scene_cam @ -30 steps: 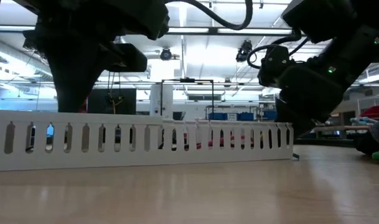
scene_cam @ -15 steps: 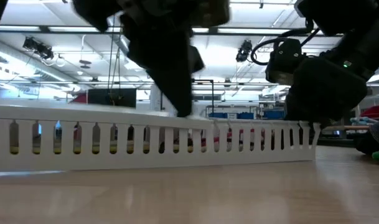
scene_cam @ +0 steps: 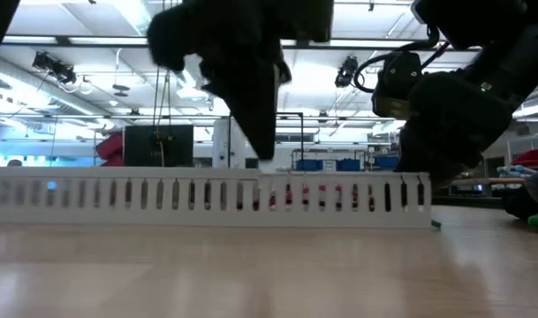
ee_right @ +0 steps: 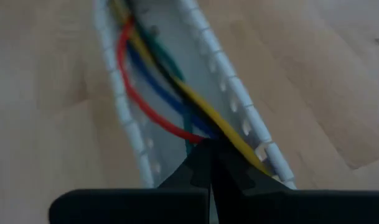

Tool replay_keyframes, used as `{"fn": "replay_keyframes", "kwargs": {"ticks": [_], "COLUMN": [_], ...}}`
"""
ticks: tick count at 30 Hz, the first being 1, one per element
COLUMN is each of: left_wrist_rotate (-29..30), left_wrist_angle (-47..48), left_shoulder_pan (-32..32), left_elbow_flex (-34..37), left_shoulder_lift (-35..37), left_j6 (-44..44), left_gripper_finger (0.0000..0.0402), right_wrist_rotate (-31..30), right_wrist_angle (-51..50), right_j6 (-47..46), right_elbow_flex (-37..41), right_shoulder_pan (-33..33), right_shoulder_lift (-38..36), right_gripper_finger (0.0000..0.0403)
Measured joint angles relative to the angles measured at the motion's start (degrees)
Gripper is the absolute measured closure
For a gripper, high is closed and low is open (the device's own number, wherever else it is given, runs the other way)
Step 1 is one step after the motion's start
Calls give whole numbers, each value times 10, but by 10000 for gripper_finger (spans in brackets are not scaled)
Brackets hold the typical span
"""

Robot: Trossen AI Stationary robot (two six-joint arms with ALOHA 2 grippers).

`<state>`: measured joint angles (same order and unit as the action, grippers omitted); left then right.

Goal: Ziptie cables
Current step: Close the white cable duct

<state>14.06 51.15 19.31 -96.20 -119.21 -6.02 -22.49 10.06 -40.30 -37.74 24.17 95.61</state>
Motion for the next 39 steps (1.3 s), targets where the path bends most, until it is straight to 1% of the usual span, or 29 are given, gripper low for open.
{"fn": "replay_keyframes", "kwargs": {"ticks": [3, 8, 9, 13, 16, 19, 23, 26, 28, 30, 32, 34, 39], "left_wrist_rotate": [30, 32, 39, 58, 58, 58, 55, 36, 26, 24, 34, 47, 45], "left_wrist_angle": [49, 115, 130, 184, 205, 212, 234, 240, 234, 226, 228, 225, 196], "left_shoulder_pan": [8, 29, 32, 40, 42, 41, 41, 41, 41, 37, 32, 27, 15], "left_elbow_flex": [-23, -27, -27, -27, -27, -27, -26, -13, 1, 17, 30, 38, 60], "left_shoulder_lift": [12, 22, 23, 25, 25, 26, 26, 27, 27, 27, 27, 27, 27], "left_j6": [-19, -80, -97, -154, -177, -185, -185, -182, -177, -175, -181, -182, -179], "left_gripper_finger": [401, 401, 401, 401, 401, 401, 401, 401, 401, 401, 401, 401, 401], "right_wrist_rotate": [3, 19, 24, 44, 49, 46, 16, -4, -16, -22, -24, -11, 29], "right_wrist_angle": [2, -2, -4, -10, -18, -59, -137, -197, -221, -232, -242, -247, -248], "right_j6": [-1, -1, 0, 12, 27, 39, 46, 46, 51, 54, 59, 58, 49], "right_elbow_flex": [-1, 0, 0, 0, 0, 1, 2, 2, 2, 2, 2, 2, 2], "right_shoulder_pan": [0, 2, 4, 23, 41, 60, 90, 111, 122, 130, 133, 134, 131], "right_shoulder_lift": [0, -4, -8, -41, -79, -131, -217, -287, -326, -349, -353, -340, -266], "right_gripper_finger": [402, 402, 402, 402, 402, 402, 403, 403, 403, 403, 403, 403, 403]}}
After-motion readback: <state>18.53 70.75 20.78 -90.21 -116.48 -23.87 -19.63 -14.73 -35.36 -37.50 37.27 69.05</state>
